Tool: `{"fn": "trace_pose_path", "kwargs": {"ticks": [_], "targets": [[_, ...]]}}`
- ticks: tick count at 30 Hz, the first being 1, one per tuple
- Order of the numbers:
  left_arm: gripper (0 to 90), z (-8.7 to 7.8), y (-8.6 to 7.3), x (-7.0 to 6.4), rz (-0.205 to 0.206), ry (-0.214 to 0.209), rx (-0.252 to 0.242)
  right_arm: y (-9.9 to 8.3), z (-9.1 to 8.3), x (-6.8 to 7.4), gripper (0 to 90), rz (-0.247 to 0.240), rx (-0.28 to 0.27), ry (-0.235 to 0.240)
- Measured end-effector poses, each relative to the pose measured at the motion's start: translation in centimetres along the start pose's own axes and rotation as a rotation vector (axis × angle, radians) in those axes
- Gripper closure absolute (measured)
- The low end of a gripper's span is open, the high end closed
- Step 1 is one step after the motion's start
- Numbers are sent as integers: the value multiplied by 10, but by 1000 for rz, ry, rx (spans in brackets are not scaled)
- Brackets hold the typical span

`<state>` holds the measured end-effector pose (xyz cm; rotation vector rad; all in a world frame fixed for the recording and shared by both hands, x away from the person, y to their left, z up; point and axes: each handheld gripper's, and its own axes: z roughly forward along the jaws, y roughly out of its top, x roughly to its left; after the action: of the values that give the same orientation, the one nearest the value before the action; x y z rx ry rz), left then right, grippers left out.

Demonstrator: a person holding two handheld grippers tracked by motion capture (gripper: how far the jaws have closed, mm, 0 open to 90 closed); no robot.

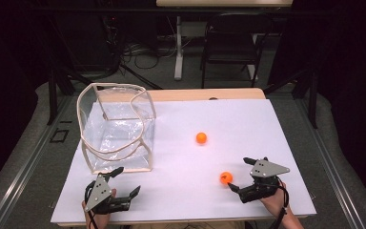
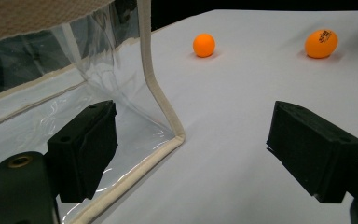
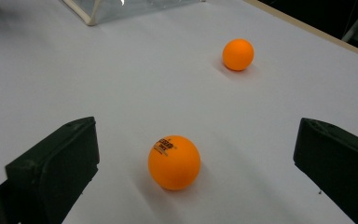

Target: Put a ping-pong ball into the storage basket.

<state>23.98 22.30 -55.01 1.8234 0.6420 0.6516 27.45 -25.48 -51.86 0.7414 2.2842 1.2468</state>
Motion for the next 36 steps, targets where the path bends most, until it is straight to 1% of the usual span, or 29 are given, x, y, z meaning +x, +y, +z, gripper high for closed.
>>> {"fn": "trace_pose_path", "kwargs": {"ticks": [10,12,17,22,31,32,34,35,36], "targets": [[156,-1,0,1,2,1,2,9,18,-4,0,-14,88,43],[156,0,0,0,-1,1,3,10,22,-5,0,-10,107,52],[156,0,0,1,-1,0,5,11,31,-9,0,-13,157,68],[156,0,0,1,2,-1,6,8,37,-14,0,-3,194,87],[156,-1,0,1,1,-2,4,5,43,-15,0,-1,221,104],[157,-1,0,2,0,-2,4,4,45,-15,0,-5,232,111],[156,0,0,2,-2,-2,3,4,46,-14,0,-4,235,114],[157,0,0,2,-2,-3,3,4,48,-13,0,-4,245,119],[157,0,0,2,-2,-2,4,3,49,-12,0,-13,245,121]]}}
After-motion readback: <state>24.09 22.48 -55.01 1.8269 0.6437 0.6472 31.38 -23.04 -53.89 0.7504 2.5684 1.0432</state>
